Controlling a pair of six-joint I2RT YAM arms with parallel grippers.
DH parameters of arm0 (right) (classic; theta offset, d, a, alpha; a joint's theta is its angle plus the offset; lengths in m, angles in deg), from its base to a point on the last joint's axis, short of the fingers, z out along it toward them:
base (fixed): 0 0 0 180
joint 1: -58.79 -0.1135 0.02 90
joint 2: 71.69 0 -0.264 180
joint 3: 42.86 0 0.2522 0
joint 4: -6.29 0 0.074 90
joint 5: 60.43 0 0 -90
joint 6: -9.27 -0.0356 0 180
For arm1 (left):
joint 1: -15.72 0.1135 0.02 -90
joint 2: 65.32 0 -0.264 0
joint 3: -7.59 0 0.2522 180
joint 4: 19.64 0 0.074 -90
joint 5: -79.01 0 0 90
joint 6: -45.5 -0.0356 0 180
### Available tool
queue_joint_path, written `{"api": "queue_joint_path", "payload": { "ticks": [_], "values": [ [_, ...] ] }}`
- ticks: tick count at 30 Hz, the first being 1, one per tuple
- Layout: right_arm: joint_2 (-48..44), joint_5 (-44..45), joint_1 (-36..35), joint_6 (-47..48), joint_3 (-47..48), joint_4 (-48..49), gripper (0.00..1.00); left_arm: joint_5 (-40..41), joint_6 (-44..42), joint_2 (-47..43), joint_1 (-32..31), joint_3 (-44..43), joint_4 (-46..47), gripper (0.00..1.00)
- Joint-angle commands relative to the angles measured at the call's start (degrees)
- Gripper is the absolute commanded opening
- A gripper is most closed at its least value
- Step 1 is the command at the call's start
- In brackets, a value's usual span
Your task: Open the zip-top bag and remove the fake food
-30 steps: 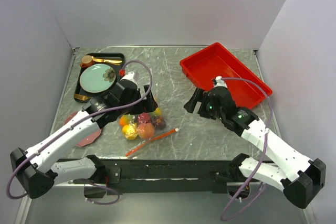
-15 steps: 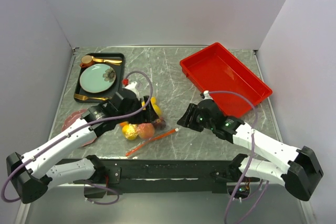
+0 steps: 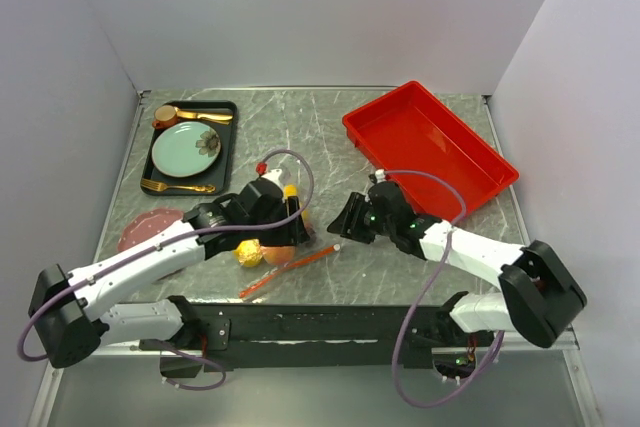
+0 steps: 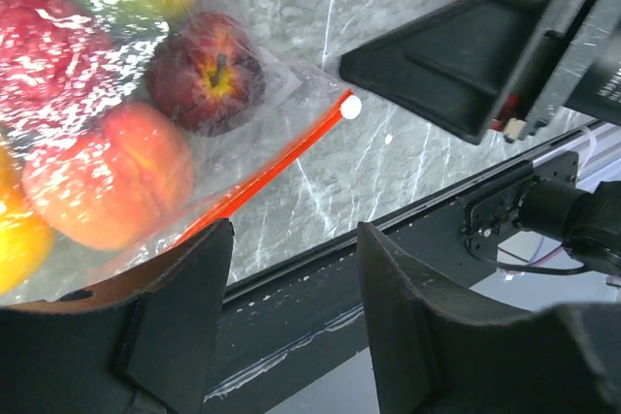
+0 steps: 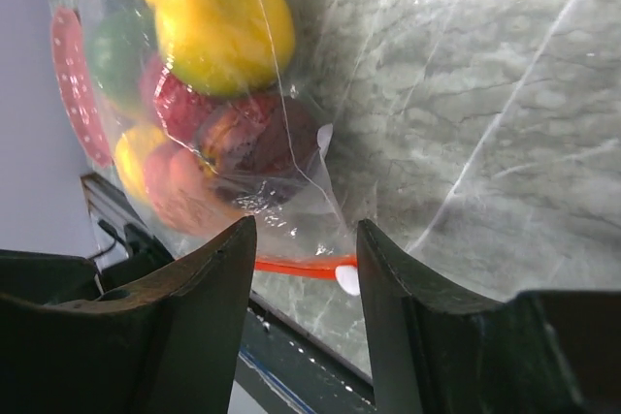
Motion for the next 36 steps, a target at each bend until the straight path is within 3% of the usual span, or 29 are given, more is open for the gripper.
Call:
{"api": "queue_joint_path", "payload": {
  "ticks": [1,18,32,36],
  "values": [
    [3.6,-6.2,0.2,1.3,0.3,6.7,0.52,-0.6,-0.9,1.8,-1.7,-0.7,3.1,0.58],
    [4.4,-7.8,1.5,-3.0,-7.7,14.4,0.51,0.3,-7.5,9.4,-7.1,-4.9,4.9,0.56],
    [5.3,-11.3,3.3,-6.9,-7.2,16.9,0.25,1.4,-12.0,11.4,-8.9,-5.9,7.6,0.56],
    [4.1,-11.4,3.3,-8.0,-5.8,12.7,0.09,5.3,-13.8,12.2,-9.8,-5.8,8.7,0.56]
  ]
}}
